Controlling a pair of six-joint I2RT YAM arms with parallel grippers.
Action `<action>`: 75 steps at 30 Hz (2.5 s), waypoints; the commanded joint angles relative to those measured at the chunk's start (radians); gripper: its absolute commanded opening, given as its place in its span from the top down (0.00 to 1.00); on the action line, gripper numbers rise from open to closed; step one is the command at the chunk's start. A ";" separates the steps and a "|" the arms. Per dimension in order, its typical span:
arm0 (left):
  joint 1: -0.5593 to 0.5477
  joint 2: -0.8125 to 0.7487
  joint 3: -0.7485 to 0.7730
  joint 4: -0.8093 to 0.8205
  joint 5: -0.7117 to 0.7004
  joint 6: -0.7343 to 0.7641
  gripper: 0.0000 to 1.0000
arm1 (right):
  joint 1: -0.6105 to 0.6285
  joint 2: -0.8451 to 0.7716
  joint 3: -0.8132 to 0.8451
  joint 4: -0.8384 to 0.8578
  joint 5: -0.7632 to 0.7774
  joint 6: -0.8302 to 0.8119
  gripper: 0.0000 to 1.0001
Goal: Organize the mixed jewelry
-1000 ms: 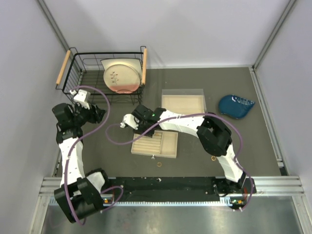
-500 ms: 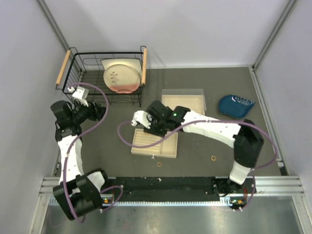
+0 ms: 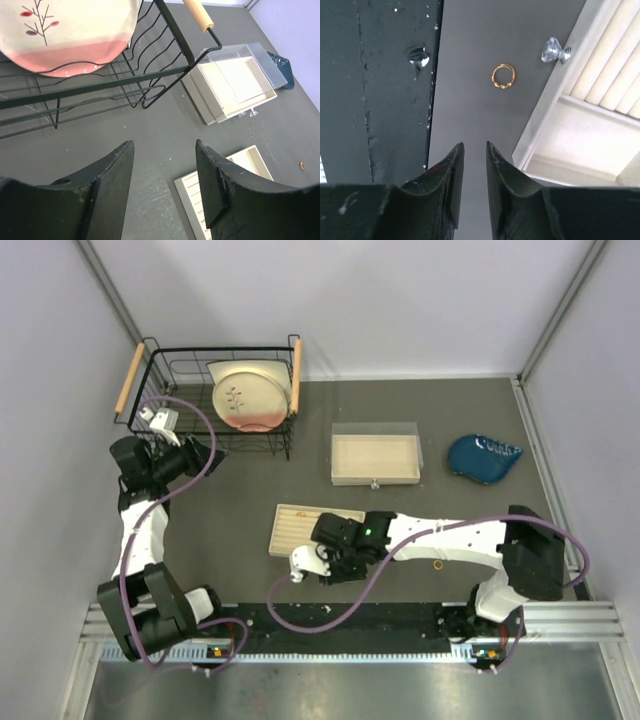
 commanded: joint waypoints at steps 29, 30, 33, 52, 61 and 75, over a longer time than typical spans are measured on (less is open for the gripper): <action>-0.013 0.034 0.074 -0.069 0.028 0.149 0.42 | 0.084 0.160 0.009 0.191 -0.032 -0.401 0.73; -0.012 0.033 0.072 -0.069 0.028 0.149 0.42 | 0.084 0.162 0.010 0.191 -0.032 -0.407 0.73; -0.013 0.031 0.069 -0.071 0.026 0.155 0.42 | 0.084 0.173 0.011 0.191 -0.037 -0.416 0.73; -0.013 0.045 0.078 -0.097 0.028 0.183 0.42 | 0.084 0.225 0.020 0.191 -0.006 -0.465 0.80; -0.013 0.042 0.083 -0.115 0.035 0.204 0.42 | 0.082 0.257 0.020 0.182 -0.008 -0.482 1.00; -0.151 -0.026 0.083 -0.262 0.216 0.488 0.43 | -0.016 0.127 0.308 -0.068 -0.299 -0.283 1.00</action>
